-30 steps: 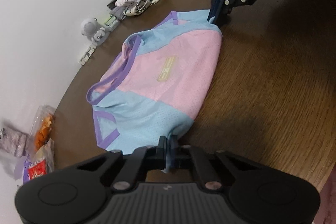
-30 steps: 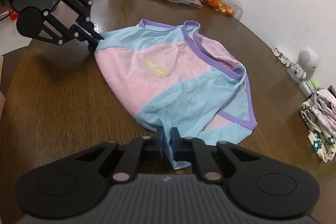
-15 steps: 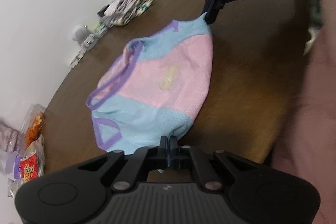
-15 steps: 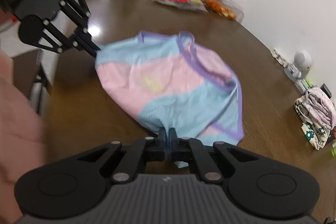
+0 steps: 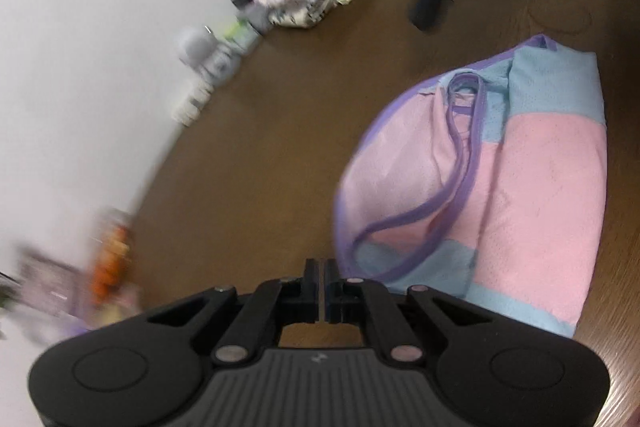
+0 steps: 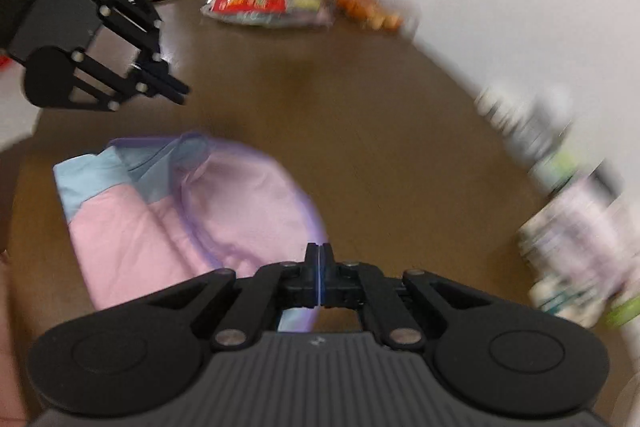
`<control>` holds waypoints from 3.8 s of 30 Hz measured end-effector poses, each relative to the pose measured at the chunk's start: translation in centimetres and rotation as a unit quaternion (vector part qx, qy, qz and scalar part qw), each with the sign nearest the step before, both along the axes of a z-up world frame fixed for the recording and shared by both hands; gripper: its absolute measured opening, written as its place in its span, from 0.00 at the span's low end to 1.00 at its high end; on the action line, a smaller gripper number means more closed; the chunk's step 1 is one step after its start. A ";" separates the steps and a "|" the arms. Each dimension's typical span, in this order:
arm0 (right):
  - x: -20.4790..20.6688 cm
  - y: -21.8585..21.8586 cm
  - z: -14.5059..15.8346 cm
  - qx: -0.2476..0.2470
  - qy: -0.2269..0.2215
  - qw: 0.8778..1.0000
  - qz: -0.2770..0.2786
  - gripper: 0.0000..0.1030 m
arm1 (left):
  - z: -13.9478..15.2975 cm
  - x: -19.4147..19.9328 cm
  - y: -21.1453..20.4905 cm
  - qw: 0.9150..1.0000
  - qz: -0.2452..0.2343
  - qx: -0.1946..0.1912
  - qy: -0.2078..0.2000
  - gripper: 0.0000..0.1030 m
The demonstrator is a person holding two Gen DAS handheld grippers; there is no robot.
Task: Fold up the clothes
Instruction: 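Fold the garment lengthwise with the right gripper toward the left gripper, then lay the folded garment flat with both grippers and open both grippers, then grasp the blue end of the folded garment with the left gripper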
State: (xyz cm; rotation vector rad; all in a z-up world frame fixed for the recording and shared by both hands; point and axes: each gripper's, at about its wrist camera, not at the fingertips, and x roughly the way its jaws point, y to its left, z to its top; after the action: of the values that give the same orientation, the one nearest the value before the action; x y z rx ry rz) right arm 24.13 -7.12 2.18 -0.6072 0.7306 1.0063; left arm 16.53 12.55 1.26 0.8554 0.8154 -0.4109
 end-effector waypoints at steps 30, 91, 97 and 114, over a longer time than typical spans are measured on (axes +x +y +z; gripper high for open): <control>-4.4 -5.8 -3.9 0.063 0.112 0.992 0.003 0.02 | -3.0 -5.1 5.1 0.975 0.026 -0.195 0.102 0.03; 4.4 -1.4 -5.2 0.083 0.039 0.991 -0.099 0.03 | -3.7 3.2 2.5 0.983 0.129 -0.111 -0.071 0.02; 4.6 -3.9 -6.2 0.134 0.050 0.975 -0.173 0.62 | -3.9 2.2 4.3 0.967 0.183 -0.161 -0.077 0.50; -9.0 -8.5 0.5 0.242 0.014 0.943 -0.230 1.00 | 0.7 -7.0 3.3 0.854 0.213 -0.469 -0.078 1.00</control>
State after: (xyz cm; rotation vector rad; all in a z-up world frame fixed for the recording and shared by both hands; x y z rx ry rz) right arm 15.10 -15.67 2.66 0.0135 0.5817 0.7166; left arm 9.56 15.86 1.98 -0.2123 0.5249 -0.2838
